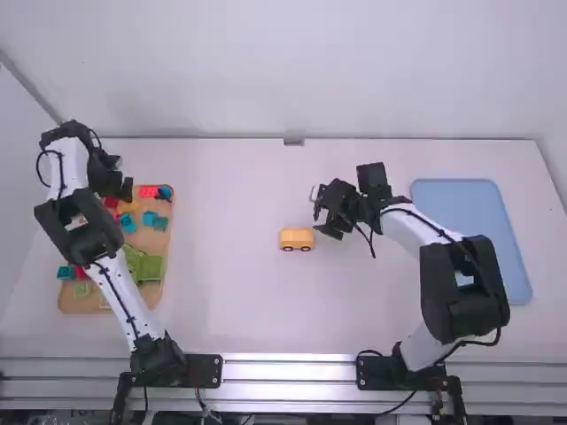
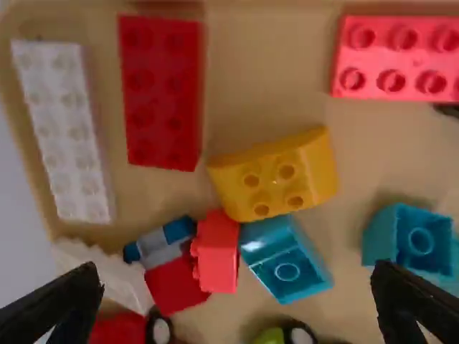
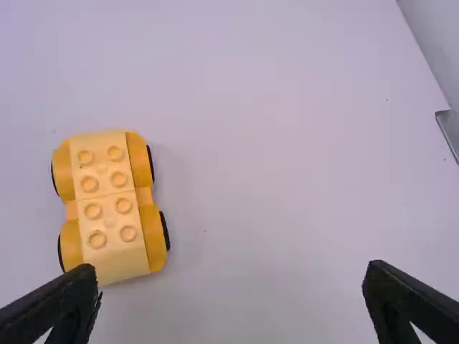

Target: Assemble lego blocks to make yellow taxi

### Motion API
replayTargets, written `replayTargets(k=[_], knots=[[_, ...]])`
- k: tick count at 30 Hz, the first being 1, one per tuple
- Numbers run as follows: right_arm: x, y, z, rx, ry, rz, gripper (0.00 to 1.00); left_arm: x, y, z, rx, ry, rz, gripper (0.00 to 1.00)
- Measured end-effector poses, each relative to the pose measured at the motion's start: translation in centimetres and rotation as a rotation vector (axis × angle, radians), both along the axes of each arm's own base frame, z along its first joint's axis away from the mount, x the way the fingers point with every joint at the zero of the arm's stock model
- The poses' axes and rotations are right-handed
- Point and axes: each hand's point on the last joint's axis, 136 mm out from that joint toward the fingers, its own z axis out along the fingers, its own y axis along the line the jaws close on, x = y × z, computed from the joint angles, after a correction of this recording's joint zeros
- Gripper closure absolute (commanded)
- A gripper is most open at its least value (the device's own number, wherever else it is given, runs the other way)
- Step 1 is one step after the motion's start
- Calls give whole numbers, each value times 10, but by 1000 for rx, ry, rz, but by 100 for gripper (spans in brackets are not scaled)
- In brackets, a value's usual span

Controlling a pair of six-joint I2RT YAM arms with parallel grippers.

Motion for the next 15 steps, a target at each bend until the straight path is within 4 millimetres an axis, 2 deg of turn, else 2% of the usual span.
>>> replayTargets(k=[3,6,9,11,15], knots=[[1,0,0,1,-2,-1,2,7,3,-2,20,-11,-144,27],[3,1,2,7,-12,-6,2,11,4,-6,35,-7,-291,20],[8,2,6,25,-19,-27,2,9,3,-14,31,15,-401,20],[12,3,9,45,-14,-54,2,5,1,-23,22,40,-507,29],[13,3,10,57,-4,-73,1,6,1,-33,28,49,-615,35]])
